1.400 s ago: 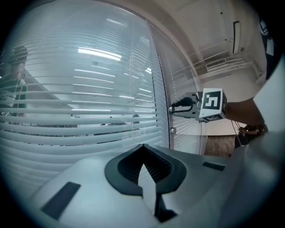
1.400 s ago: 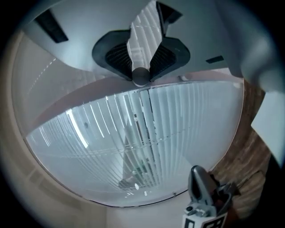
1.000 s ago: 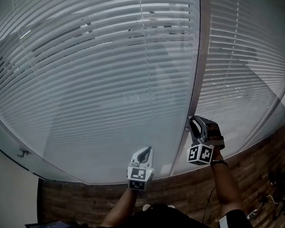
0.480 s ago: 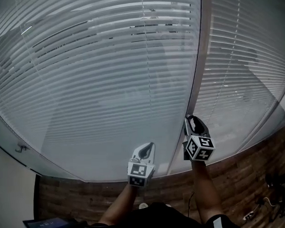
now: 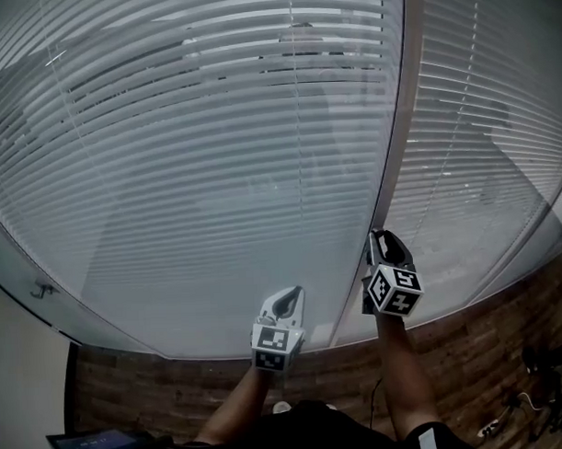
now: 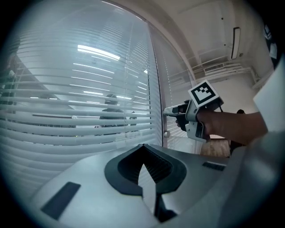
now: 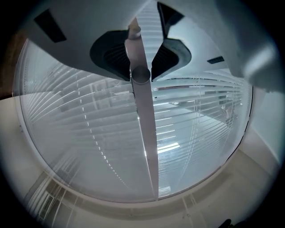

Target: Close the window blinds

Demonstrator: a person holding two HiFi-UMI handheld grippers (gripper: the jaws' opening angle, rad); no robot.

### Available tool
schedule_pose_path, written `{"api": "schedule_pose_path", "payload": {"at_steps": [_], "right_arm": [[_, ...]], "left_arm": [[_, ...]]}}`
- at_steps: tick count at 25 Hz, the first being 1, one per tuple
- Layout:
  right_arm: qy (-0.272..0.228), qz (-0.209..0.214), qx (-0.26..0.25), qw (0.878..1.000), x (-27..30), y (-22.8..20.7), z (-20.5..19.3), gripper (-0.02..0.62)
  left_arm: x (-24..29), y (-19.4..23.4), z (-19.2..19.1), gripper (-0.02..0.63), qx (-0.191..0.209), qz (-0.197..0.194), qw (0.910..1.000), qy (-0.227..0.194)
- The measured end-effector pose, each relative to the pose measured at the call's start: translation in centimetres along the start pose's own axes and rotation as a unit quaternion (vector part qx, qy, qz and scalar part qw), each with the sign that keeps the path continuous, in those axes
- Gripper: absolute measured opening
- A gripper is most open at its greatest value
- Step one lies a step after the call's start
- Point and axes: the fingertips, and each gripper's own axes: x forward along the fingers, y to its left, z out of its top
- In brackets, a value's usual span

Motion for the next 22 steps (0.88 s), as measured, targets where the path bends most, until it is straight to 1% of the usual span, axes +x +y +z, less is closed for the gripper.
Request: {"api": "schedule_pose_path", "payload": {"at_steps": [2, 5, 7, 9, 11, 12, 14, 15, 17, 19, 20, 21, 22], "right_arm": [[-0.001, 0.001, -0.005, 1.000, -0.1, 0.0, 0.0, 0.129], [0.000, 0.006, -0.010, 1.000, -0.1, 0.0, 0.0, 0.126], [0.003, 0.008, -0.026, 1.000, -0.1, 0.1, 0.1, 0.126], [0.009, 0.011, -0.062, 0.998, -0.1, 0.2, 0.1, 0.126], [0.020, 0.013, -0.125, 0.992, -0.2, 0.3, 0.1, 0.126], [0.026, 0.015, -0.163, 0.986, -0.2, 0.4, 0.2, 0.126], [0.034, 0.022, -0.244, 0.969, -0.2, 0.9, 0.2, 0.126], [0.040, 0.023, -0.286, 0.957, -0.2, 1.3, 0.1, 0.126], [0.051, 0.023, -0.366, 0.929, -0.3, 2.0, 0.2, 0.126], [0.059, 0.020, -0.429, 0.901, -0.4, 2.3, 0.3, 0.126], [0.063, 0.015, -0.461, 0.885, -0.4, 2.2, 0.2, 0.126], [0.065, 0.010, -0.497, 0.865, -0.3, 2.0, 0.0, 0.126], [0.064, 0.004, -0.537, 0.841, -0.2, 1.8, -0.5, 0.126]], "left_arm": [[-0.1, 0.3, -0.2, -0.005, 0.001, 0.002, 1.0000, -0.001], [-0.2, 0.6, -0.1, -0.005, -0.004, 0.005, 1.0000, -0.002], [-0.2, 0.4, 0.3, -0.005, -0.017, -0.001, 0.9999, -0.001], [-0.1, 0.2, 0.6, -0.005, -0.018, -0.006, 0.9998, -0.001], [-0.1, 0.6, 0.4, -0.005, -0.001, 0.001, 1.0000, -0.005], [-0.1, 1.0, 0.3, -0.005, 0.005, 0.007, 0.9999, -0.006], [-0.4, 1.9, -0.1, -0.005, 0.003, 0.017, 0.9998, -0.002], [-0.6, 2.4, -0.3, -0.005, 0.003, 0.021, 0.9998, 0.001], [-1.0, 2.9, -0.6, -0.005, 0.003, 0.026, 0.9996, 0.006], [-1.1, 2.8, -0.6, -0.005, 0.005, 0.025, 0.9997, 0.006], [-1.0, 2.6, -0.6, -0.005, 0.006, 0.024, 0.9997, 0.006], [-0.8, 2.5, -0.5, -0.005, 0.006, 0.022, 0.9997, 0.005], [-0.7, 2.3, -0.6, -0.005, 0.007, 0.020, 0.9998, 0.003]]}}
